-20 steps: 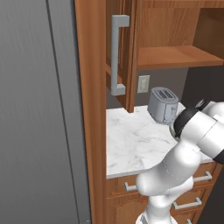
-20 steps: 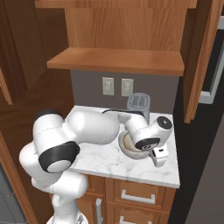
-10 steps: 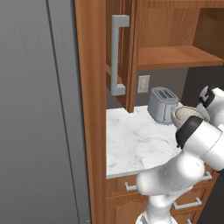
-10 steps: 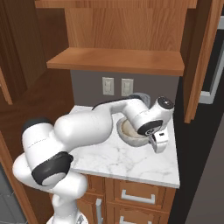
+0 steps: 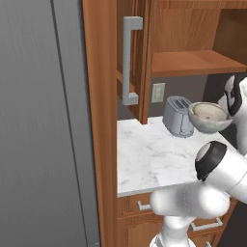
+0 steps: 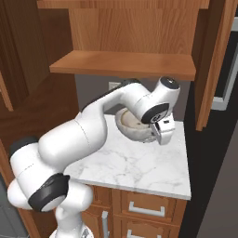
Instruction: Pick up the bowls on the counter and stack them on top of one another in the open cabinet. Place the smaller bowl on top of the larger bowl.
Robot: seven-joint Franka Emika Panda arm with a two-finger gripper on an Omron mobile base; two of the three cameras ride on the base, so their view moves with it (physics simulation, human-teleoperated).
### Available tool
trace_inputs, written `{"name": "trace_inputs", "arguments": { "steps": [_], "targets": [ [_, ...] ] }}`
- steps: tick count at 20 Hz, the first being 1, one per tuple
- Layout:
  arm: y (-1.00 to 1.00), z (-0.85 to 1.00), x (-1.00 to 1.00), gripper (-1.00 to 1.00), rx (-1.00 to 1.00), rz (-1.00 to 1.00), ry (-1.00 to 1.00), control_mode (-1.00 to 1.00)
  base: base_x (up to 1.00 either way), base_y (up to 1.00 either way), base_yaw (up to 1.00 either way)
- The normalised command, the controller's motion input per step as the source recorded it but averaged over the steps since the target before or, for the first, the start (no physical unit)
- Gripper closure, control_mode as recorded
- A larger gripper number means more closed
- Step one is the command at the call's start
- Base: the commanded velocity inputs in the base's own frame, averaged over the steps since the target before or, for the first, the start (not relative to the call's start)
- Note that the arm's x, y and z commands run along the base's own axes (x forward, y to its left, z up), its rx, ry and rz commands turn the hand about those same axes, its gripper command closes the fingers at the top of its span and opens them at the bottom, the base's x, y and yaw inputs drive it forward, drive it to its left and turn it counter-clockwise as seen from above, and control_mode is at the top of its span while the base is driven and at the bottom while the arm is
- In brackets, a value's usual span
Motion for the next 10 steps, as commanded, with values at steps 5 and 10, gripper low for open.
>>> {"name": "trace_inputs", "arguments": {
  "steps": [5,10],
  "targets": [
    [0.28,0.77,-0.38,1.00,0.00,0.11,0.00,-1.00,0.00,0.00,0.00],
    [0.32,0.81,-0.29,1.00,0.00,0.09,-0.03,-1.00,0.00,0.00,0.00]
  ]
}}
